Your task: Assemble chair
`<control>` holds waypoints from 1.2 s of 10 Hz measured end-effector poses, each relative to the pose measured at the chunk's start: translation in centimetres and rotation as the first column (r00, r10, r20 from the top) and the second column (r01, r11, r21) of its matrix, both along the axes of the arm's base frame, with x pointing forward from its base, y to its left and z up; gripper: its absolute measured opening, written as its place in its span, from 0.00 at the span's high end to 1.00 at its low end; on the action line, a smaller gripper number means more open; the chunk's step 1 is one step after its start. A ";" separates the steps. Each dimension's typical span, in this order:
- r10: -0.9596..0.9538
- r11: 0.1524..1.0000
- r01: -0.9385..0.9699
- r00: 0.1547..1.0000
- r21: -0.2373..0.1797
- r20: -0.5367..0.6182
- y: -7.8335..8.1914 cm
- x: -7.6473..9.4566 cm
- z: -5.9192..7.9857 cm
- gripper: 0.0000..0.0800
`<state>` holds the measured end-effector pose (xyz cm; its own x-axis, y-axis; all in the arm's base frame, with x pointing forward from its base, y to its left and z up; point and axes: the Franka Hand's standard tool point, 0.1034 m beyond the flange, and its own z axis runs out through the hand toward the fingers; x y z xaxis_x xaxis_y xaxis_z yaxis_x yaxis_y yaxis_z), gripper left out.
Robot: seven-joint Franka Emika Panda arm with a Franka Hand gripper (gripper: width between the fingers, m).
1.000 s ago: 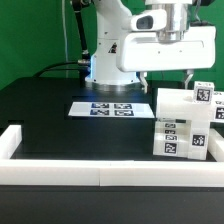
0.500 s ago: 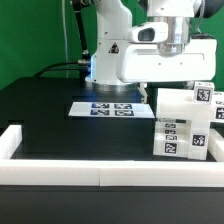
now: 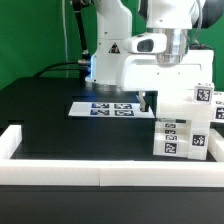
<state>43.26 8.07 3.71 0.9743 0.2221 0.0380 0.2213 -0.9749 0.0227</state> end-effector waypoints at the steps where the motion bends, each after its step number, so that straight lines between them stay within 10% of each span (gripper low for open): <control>1: 0.002 1.000 -0.002 1.000 -0.003 -0.006 0.0 -0.1 -0.3 0.19; 12: 0.009 1.000 -0.010 1.000 -0.026 -0.029 -0.1 0.0 -2.6 0.19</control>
Offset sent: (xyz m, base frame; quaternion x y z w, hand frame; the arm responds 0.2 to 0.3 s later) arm 0.0014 0.0081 -0.0098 0.0053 0.0051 0.0089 0.9999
